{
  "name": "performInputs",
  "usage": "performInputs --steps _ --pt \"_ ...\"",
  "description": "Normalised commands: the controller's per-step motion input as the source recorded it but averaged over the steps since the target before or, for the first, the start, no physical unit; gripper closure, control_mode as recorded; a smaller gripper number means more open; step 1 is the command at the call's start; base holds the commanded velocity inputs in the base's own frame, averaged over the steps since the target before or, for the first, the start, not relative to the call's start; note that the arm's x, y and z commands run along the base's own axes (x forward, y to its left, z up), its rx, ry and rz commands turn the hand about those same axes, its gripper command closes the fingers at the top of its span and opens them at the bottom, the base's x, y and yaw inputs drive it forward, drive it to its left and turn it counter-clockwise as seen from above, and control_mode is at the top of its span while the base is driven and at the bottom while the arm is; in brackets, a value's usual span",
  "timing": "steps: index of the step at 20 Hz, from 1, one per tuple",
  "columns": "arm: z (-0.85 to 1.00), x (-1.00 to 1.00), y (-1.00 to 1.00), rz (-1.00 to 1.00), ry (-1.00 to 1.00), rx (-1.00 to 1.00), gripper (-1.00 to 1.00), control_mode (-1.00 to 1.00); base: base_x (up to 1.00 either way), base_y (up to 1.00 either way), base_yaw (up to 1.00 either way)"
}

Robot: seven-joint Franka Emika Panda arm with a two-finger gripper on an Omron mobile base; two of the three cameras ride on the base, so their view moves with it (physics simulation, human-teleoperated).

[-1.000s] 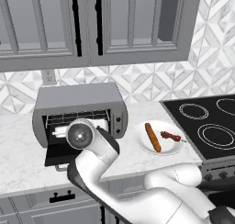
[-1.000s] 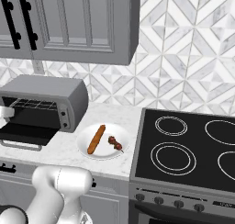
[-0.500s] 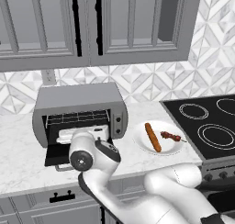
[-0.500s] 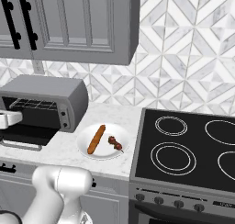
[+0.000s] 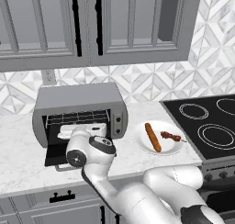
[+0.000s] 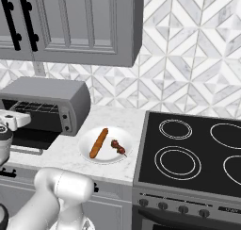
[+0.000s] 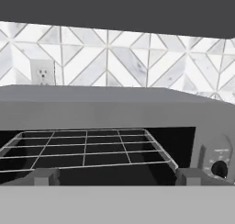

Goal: Pick up the kebab skewer and baguette bread, and place them inside the toaster oven. Close the toaster oven door and start by setting the timer.

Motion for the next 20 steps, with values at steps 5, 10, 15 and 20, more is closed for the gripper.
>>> performInputs --steps 5,10,15,20 --pt "-0.07 0.19 0.1 -0.12 -0.11 0.0 -1.0 -1.0 0.0 0.0 0.0" --pt "0.0 0.26 0.0 -0.09 -0.15 0.0 -1.0 -1.0 0.0 0.0 0.0" --pt "0.0 0.36 0.0 -0.05 -0.04 0.0 -1.0 -1.0 0.0 0.0 0.0" --pt "-0.1 0.31 0.0 0.0 0.0 0.0 -1.0 -1.0 0.0 0.0 0.0"
